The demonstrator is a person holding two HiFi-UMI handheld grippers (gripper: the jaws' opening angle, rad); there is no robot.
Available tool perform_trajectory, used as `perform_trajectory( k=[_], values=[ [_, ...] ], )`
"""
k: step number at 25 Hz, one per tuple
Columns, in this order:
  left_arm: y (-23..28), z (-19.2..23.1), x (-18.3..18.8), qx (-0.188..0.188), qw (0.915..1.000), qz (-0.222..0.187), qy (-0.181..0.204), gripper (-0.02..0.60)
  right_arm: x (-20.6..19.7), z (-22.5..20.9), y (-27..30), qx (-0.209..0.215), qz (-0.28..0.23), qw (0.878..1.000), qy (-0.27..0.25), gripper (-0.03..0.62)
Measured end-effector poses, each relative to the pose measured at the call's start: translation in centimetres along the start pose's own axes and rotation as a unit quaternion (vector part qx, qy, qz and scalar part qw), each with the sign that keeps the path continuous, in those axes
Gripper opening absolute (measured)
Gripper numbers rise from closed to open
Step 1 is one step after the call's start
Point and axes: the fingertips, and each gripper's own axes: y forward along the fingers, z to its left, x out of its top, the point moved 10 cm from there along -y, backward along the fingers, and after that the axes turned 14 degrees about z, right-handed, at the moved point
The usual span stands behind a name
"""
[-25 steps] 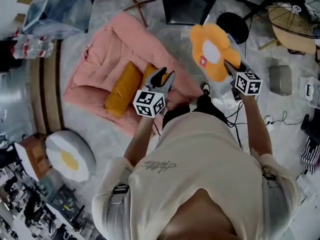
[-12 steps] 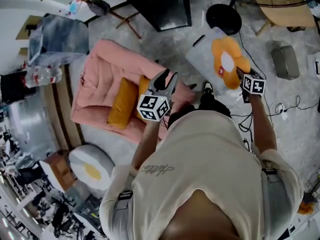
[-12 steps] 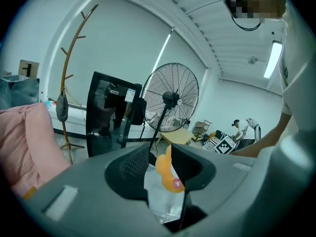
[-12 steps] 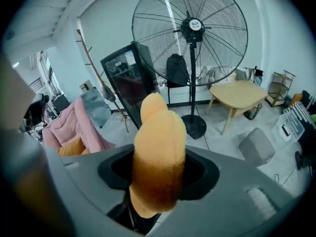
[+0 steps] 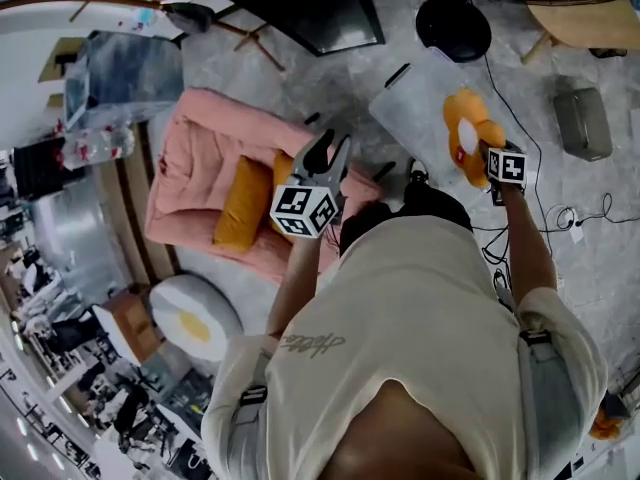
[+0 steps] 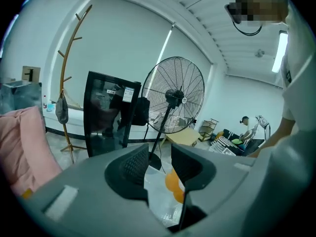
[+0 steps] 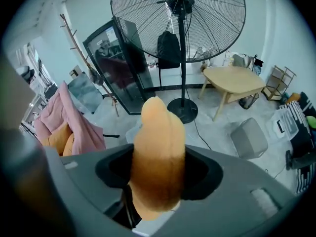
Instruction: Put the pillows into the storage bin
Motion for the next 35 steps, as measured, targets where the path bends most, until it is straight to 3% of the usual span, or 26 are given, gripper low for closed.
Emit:
perform_trajectory(
  k=[6, 24, 35],
  values=[
    [1.0, -1.4, 1.0, 0.013, 0.9997, 0.007, 0.019, 0.160, 1.4, -1.3, 1.3, -0.013, 0.019, 1.000, -0.005, 0.274],
    [-1.7, -1.2, -0.9, 0.051, 0.9980, -0.014, -0.034, 0.160, 2.9, 1.0, 0.9, 0.028, -0.007, 0.999, -0.019, 0.273],
    [-4.6, -1.2, -3.1, 0.097, 0.9915, -0.031, -0.081, 0.160, 5.9, 5.9, 0.4, 0.048, -0.040, 0.988, -0.141, 0.273]
  ],
)
